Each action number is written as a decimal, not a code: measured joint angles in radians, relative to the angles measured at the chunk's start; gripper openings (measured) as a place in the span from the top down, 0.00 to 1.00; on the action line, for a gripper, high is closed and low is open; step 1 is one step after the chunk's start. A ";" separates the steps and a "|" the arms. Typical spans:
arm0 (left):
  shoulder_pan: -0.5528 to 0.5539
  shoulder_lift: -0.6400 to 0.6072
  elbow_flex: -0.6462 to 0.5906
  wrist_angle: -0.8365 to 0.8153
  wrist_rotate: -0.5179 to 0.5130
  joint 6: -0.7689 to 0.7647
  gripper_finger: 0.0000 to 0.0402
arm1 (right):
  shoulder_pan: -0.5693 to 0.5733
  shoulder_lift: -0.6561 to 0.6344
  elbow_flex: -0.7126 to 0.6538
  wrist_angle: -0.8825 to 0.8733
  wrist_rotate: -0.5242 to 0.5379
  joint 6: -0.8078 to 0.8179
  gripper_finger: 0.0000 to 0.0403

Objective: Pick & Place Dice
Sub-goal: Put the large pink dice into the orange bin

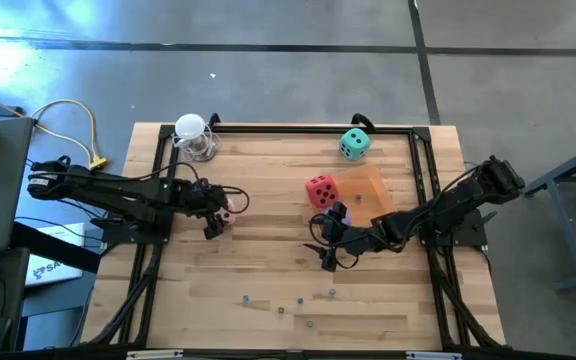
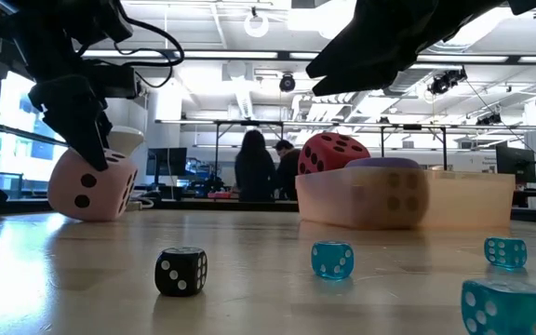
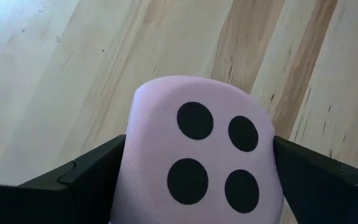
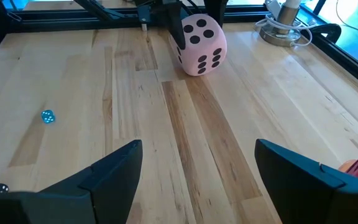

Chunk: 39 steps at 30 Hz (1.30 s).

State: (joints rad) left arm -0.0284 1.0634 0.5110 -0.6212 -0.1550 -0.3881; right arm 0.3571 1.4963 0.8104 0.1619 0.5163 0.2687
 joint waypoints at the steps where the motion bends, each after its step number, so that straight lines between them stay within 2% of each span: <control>1: 0.000 0.000 0.000 0.001 0.002 0.003 0.12 | 0.000 0.000 0.000 0.000 0.000 0.000 0.25; 7: -0.023 0.001 -0.008 0.109 0.038 0.065 0.12 | 0.001 0.000 0.000 0.000 -0.005 0.000 0.25; 15: -0.082 0.003 0.007 0.219 0.071 0.088 0.12 | 0.001 0.000 0.000 0.027 -0.101 0.000 0.25; 21: -0.158 0.005 0.066 0.319 0.076 0.176 0.12 | 0.001 0.000 0.000 0.070 -0.179 0.000 0.25; 27: -0.233 0.003 0.111 0.513 0.035 0.294 0.12 | 0.001 0.000 0.000 0.091 -0.182 0.000 0.25; 33: -0.221 0.001 0.117 0.748 0.026 0.374 0.12 | 0.001 0.000 0.000 0.138 -0.179 -0.011 0.25; 39: -0.230 0.007 0.117 0.820 0.011 0.463 0.12 | 0.000 0.000 0.000 0.143 -0.148 0.068 0.25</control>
State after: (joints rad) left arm -0.2589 1.0701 0.6281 0.1989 -0.1439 0.0747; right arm 0.3569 1.4963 0.8108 0.3046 0.3680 0.3369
